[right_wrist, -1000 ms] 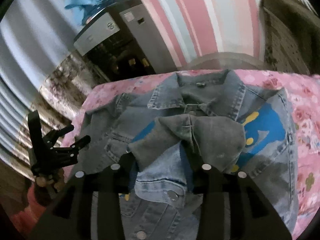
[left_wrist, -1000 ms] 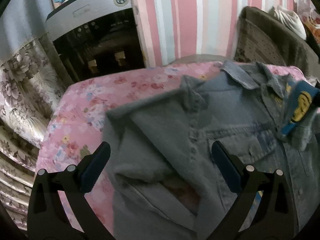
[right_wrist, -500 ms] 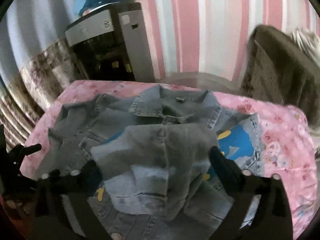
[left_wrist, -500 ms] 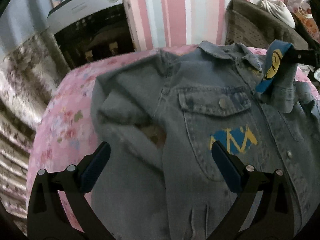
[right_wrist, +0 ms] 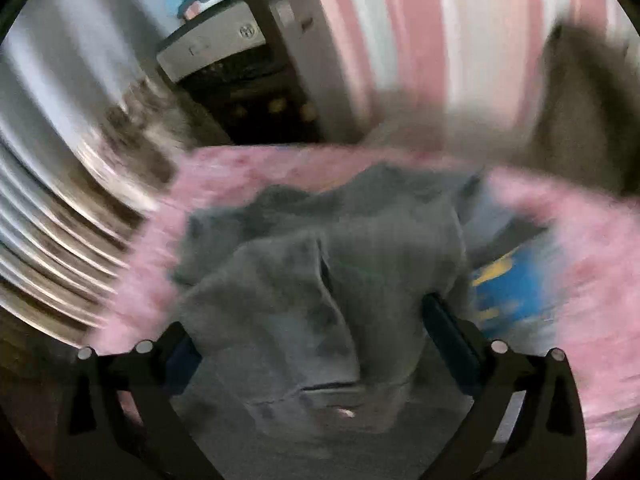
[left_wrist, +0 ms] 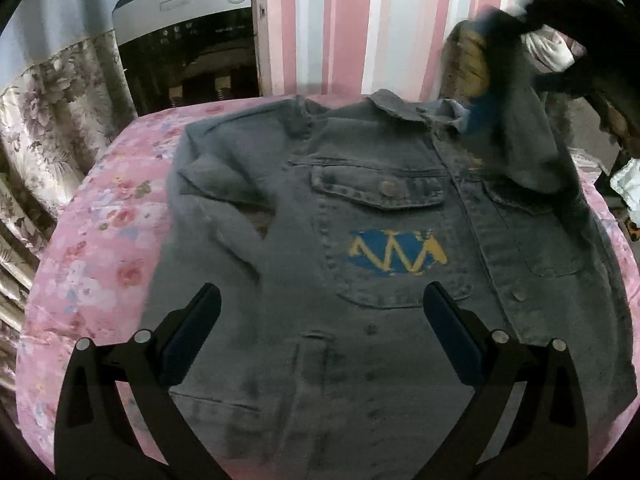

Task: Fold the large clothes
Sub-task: 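Release the sleeve and smooth it onto the jacket front with the right gripper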

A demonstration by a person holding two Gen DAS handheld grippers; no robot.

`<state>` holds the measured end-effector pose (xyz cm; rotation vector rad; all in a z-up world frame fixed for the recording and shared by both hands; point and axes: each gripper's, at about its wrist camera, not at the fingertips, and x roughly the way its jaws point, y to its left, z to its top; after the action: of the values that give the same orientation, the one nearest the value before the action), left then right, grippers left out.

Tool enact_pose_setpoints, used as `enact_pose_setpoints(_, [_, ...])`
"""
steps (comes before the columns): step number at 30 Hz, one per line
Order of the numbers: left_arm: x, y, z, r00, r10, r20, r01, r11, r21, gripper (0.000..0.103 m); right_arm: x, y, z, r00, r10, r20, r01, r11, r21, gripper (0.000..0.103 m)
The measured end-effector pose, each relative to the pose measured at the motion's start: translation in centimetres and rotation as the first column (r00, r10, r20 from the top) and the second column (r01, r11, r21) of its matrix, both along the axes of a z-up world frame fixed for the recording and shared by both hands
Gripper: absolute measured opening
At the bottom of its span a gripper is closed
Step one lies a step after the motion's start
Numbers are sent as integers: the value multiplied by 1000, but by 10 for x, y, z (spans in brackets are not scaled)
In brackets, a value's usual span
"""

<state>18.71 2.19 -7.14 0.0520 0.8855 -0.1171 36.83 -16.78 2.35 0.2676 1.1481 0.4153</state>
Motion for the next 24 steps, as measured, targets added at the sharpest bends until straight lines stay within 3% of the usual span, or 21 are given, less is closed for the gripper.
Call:
enact_pose_setpoints(2, [6, -5, -2, 999, 3, -41, -4, 1000, -17, 100, 19, 4, -23, 995, -27, -95, 17, 994, -106, 101])
enact_pose_setpoints(3, [10, -6, -3, 997, -13, -76, 10, 999, -44, 100, 25, 0, -37, 984, -57, -168, 47, 997, -66, 101])
enact_pose_setpoints(4, [12, -5, -4, 995, -27, -100, 20, 997, -73, 100, 25, -7, -46, 972, -56, -228, 78, 993, 86, 101])
enact_pose_setpoints(5, [13, -2, -5, 992, -37, -121, 22, 992, -120, 100, 24, -14, -57, 953, -39, -301, 124, 955, 269, 101])
enact_pose_setpoints(6, [13, 1, -7, 992, -26, -126, 9, 991, -135, 100, 21, -19, -69, 931, -44, -362, 165, 936, 311, 101])
enact_pose_setpoints(7, [13, 4, -9, 991, -11, -130, -7, 990, -137, 100, 16, -20, -70, 934, -60, -352, 158, 954, 255, 101])
enact_pose_setpoints(8, [13, 7, -11, 991, 2, -132, -20, 990, -140, 100, 10, -23, -67, 946, -65, -317, 149, 957, 249, 101])
enact_pose_setpoints(9, [12, 11, -14, 991, 13, -131, -32, 988, -150, 100, -3, -31, -60, 966, -50, -254, 135, 934, 330, 101])
enact_pose_setpoints(11, [11, 19, -19, 991, 23, -135, -46, 985, -168, 100, -25, -48, -46, 988, -46, -145, 99, 918, 383, 101])
enact_pose_setpoints(13, [16, 26, -22, 990, 35, -133, -55, 988, -146, 100, -57, -73, -25, 991, -122, 55, 106, 967, 233, 101])
enact_pose_setpoints(15, [26, 30, -22, 991, 44, -126, -59, 991, -122, 100, -86, -99, -14, 949, -207, 238, 213, 977, 1, 101])
enact_pose_setpoints(16, [30, 30, -21, 992, 39, -121, -53, 992, -115, 100, -106, -116, -13, 909, -261, 326, 314, 941, -123, 101])
enact_pose_setpoints(17, [35, 30, -19, 993, 31, -113, -43, 994, -105, 100, -118, -126, -14, 886, -286, 366, 365, 915, -170, 101])
enact_pose_setpoints(21, [51, 20, -12, 999, -53, 0, 53, 998, -39, 100, -160, -151, -12, 776, -388, 497, 542, 813, -211, 101])
enact_pose_setpoints(23, [49, 17, -18, 995, -99, 9, 99, 992, -78, 100, -181, -148, -7, 703, -409, 582, 628, 740, -239, 101])
enact_pose_setpoints(24, [48, 17, -20, 993, -119, 6, 119, 988, -101, 100, -184, -145, -7, 684, -413, 601, 652, 715, -251, 101])
